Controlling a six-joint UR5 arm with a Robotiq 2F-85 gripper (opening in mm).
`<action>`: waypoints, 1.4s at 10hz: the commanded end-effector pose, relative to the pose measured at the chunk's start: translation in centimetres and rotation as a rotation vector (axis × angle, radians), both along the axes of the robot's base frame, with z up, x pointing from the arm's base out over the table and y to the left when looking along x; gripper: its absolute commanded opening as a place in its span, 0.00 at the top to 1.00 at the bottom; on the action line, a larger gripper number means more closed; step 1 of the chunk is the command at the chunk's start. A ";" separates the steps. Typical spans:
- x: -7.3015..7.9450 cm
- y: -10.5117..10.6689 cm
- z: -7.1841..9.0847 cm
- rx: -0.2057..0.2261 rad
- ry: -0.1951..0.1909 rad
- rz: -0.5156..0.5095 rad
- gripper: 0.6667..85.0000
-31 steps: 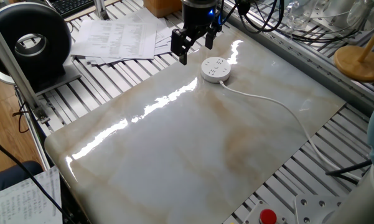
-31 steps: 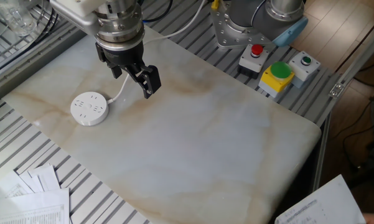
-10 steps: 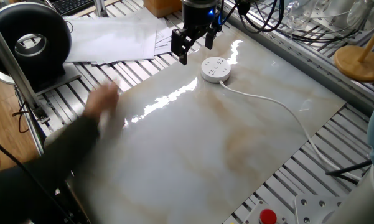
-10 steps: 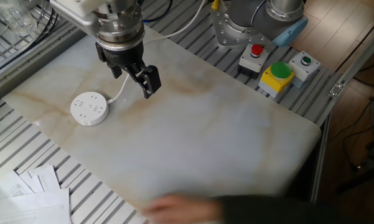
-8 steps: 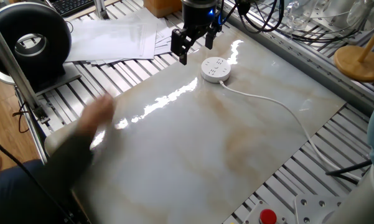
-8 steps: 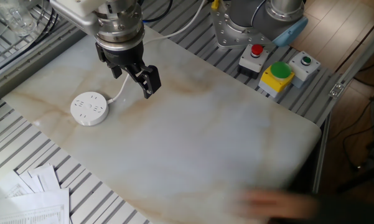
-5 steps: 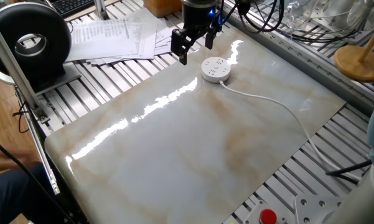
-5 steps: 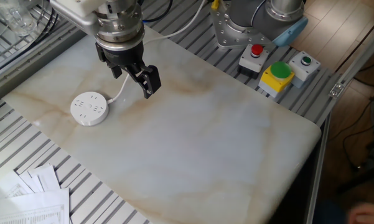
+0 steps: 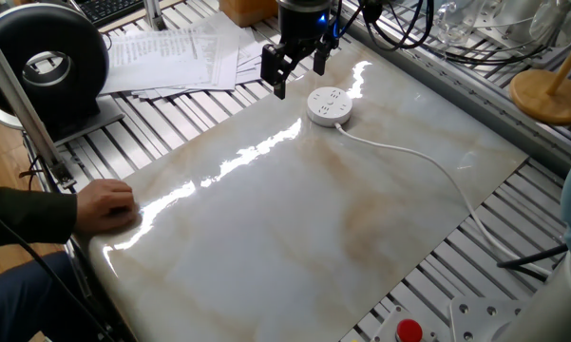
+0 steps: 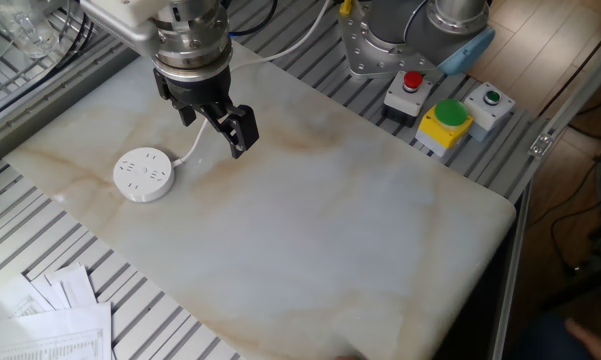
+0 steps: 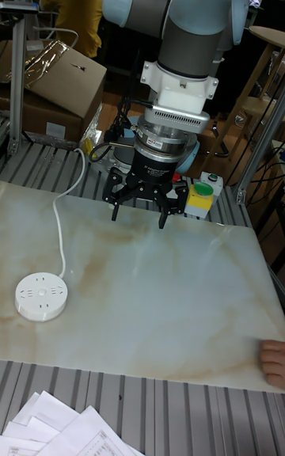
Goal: Turn on the power strip by pressing the button
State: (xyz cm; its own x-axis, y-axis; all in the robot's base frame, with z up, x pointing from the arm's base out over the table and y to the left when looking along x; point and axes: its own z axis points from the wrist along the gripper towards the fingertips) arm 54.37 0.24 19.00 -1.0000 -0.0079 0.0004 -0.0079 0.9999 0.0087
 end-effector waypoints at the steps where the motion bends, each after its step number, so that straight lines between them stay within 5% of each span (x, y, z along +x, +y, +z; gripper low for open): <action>1: 0.0 0.2 0.0 0.000 0.000 0.000 1.00; 2: 3.1 -4.1 0.4 -0.189 -0.092 0.339 1.00; 6: 2.9 -4.4 0.5 -0.199 -0.081 0.355 1.00; 8: 2.5 -4.7 0.1 -0.172 -0.054 0.453 1.00; 10: 3.5 -7.6 0.6 -0.286 -0.075 0.537 1.00; 12: 2.6 -6.3 -0.1 -0.225 -0.076 0.519 1.00; 14: 3.8 -6.8 0.3 -0.259 -0.108 0.527 1.00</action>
